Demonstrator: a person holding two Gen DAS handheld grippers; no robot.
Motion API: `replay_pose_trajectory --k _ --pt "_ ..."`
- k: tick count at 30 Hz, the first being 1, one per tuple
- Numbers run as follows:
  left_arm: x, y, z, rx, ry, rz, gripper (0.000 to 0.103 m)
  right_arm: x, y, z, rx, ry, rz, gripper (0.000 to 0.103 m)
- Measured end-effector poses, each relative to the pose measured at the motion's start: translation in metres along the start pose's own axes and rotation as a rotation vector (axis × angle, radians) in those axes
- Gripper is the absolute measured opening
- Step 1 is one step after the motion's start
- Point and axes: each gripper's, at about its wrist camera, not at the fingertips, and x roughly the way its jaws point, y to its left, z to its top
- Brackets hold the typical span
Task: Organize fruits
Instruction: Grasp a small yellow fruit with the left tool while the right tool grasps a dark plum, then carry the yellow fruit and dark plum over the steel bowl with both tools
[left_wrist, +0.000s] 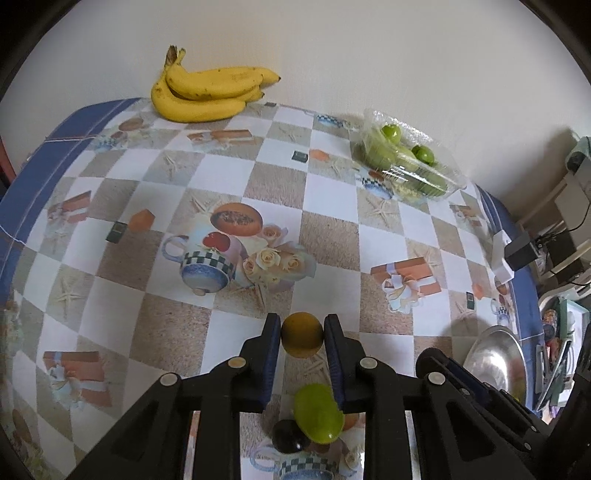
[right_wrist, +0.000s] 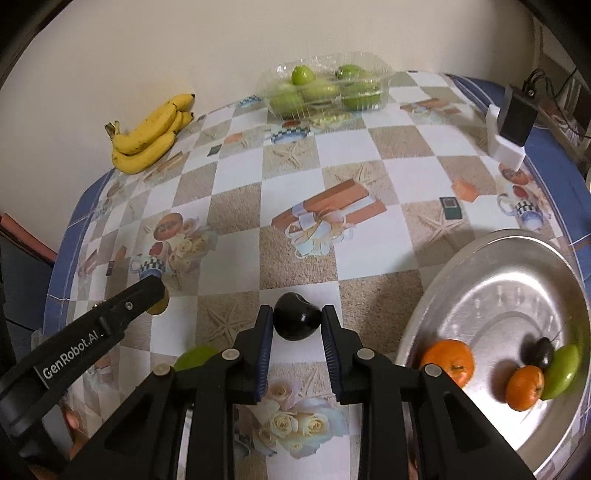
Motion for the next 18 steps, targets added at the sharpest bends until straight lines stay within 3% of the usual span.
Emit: replay_pose_trajectory --k 18 --pt "-0.036 -0.001 -0.019 -0.053 -0.038 -0.034 0.026 -0.043 -0.006 -0.017 -0.019 -0.051 0.019 0.028"
